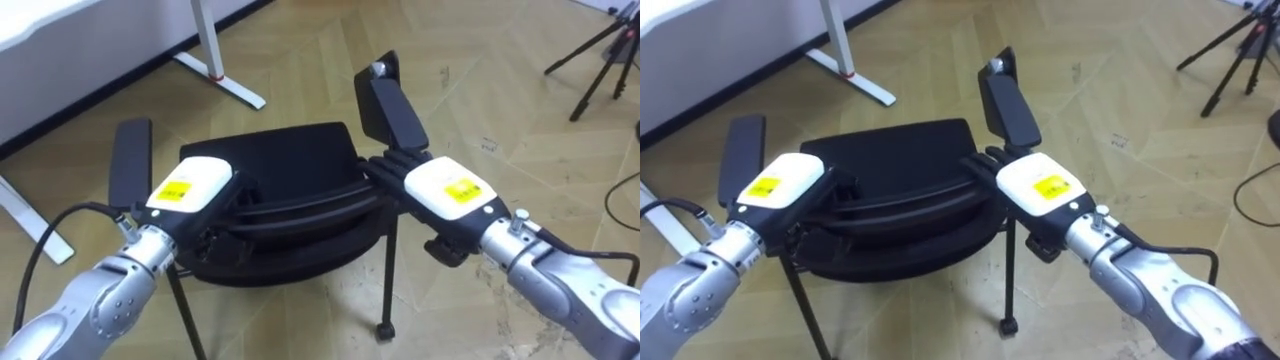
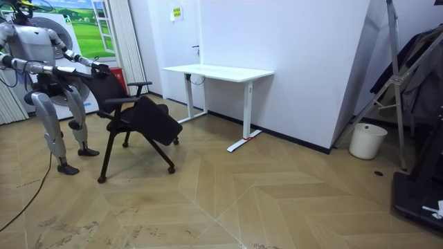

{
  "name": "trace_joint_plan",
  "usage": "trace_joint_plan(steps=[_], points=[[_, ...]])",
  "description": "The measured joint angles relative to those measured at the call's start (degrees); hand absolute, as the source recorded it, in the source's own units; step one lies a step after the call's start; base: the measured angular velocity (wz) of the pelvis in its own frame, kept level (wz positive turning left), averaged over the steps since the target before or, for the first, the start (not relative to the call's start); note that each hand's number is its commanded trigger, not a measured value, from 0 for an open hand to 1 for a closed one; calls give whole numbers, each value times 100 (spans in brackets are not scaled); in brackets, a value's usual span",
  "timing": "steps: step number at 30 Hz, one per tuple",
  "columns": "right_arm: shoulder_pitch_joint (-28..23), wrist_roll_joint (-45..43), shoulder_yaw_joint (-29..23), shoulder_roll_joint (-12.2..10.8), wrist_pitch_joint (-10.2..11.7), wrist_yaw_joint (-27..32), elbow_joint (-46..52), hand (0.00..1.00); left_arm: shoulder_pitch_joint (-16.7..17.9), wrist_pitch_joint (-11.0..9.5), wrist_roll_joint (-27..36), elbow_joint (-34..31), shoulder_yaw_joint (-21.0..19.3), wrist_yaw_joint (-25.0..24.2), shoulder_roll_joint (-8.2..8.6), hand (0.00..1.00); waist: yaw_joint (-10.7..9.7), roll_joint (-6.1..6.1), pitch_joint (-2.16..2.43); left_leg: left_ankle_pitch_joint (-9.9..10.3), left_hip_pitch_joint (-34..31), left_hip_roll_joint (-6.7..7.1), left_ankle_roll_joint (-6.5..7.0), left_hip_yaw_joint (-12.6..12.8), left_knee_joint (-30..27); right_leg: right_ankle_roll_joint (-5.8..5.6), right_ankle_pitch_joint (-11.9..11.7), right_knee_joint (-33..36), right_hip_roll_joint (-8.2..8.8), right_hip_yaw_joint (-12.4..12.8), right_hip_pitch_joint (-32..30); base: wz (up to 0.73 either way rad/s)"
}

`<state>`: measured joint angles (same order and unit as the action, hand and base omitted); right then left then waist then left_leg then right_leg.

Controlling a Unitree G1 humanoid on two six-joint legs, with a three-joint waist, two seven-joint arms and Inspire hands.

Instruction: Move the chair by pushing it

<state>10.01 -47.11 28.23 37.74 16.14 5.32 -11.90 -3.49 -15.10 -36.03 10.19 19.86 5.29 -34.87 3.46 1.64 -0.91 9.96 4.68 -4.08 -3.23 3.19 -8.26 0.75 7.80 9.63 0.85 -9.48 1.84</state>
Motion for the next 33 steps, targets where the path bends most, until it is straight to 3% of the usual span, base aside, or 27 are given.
trace_joint_plan(steps=[9, 17, 18, 19, 20, 21, 29, 31, 33], points=[[127, -71, 41, -66, -29, -9, -150, 0, -17, -3, 6, -4, 0, -108, 16, 100, 27, 4, 0, 0, -16, -8, 0, 126, 0, 1, 4, -8, 1, 4, 6, 0], [608, -317, 269, -253, -131, -185, -304, 0, -71, -111, -63, -17, -19, -196, 15, 100, 40, 62, -1, 0, -18, -10, 0, 24, -3, 7, 11, -3, 3, -81, 8, 5], [640, -320, 316, -265, -134, -184, -311, 29, -81, -134, -62, -22, -18, -202, 14, 100, 43, 69, -3, 0, -29, -10, 0, -6, -3, 5, 12, 0, 3, -99, 9, 8], [696, -320, 426, -264, -149, -183, -328, 38, -88, -144, -61, -25, -12, -204, 14, 100, 59, 74, -1, 0, -28, -13, 0, -6, -3, 5, 12, 0, 0, -101, 9, 5], [704, -320, 453, -265, -165, -183, -330, 85, -104, -143, -61, -25, 2, -203, 15, 100, 75, 75, -1, 0, -27, -15, 0, -6, -3, 5, 12, 0, -1, -101, 10, 0], [706, -318, 498, -267, -174, -183, -329, 100, -147, -136, -51, -19, 52, -202, 14, 100, 108, 76, -1, 0, -27, -15, 0, -25, -2, 5, 12, -1, -3, -103, 12, 0], [975, -282, 749, -352, -272, -388, -324, 100, -189, -134, -48, -9, 97, -201, 21, 100, 115, 132, -2, 0, -35, -14, 0, -85, 2, 5, 13, 0, -2, -141, 34, 3], [1109, -267, 845, -477, -464, -431, -347, 100, -197, -131, -48, -12, 145, -210, 35, 100, 135, 132, -3, 0, -4, -13, 0, -93, 3, 4, 13, -4, -1, -153, 75, 2], [1132, -269, 854, -521, -506, -481, -395, 100, -208, -157, -92, -29, 163, -233, 67, 100, 152, 141, -7, 0, -3, -10, 0, -124, 2, -11, 22, -8, -2, -151, 97, 12]])
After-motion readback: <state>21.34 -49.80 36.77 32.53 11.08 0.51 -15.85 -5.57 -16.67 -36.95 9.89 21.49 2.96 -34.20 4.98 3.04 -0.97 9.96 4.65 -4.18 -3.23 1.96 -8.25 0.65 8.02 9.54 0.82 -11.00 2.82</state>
